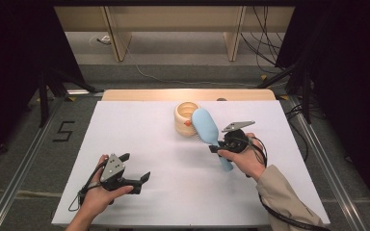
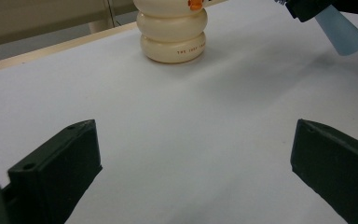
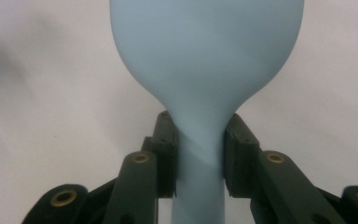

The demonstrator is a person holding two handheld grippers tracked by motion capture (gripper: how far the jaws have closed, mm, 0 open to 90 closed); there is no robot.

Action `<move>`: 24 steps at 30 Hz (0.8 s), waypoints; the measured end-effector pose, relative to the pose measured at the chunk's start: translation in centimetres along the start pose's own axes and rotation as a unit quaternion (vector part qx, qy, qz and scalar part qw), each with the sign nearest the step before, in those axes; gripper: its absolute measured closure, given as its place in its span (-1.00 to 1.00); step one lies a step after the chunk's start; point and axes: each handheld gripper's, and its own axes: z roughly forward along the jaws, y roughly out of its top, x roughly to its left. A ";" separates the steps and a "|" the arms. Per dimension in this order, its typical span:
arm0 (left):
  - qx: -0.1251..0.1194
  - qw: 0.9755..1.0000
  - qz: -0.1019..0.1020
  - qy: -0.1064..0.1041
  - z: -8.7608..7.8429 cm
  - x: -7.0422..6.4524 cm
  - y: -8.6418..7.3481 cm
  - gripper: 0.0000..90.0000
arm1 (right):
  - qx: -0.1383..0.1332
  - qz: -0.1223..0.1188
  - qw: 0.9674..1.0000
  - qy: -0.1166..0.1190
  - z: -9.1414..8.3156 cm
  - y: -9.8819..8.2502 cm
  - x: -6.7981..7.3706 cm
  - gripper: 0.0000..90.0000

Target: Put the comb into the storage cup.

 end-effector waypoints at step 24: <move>0.000 1.000 -0.001 0.001 -0.1 -0.1 0.0 -0.98 | -0.047 0.001 0.999 0.012 0.2 0.3 1.1 0.56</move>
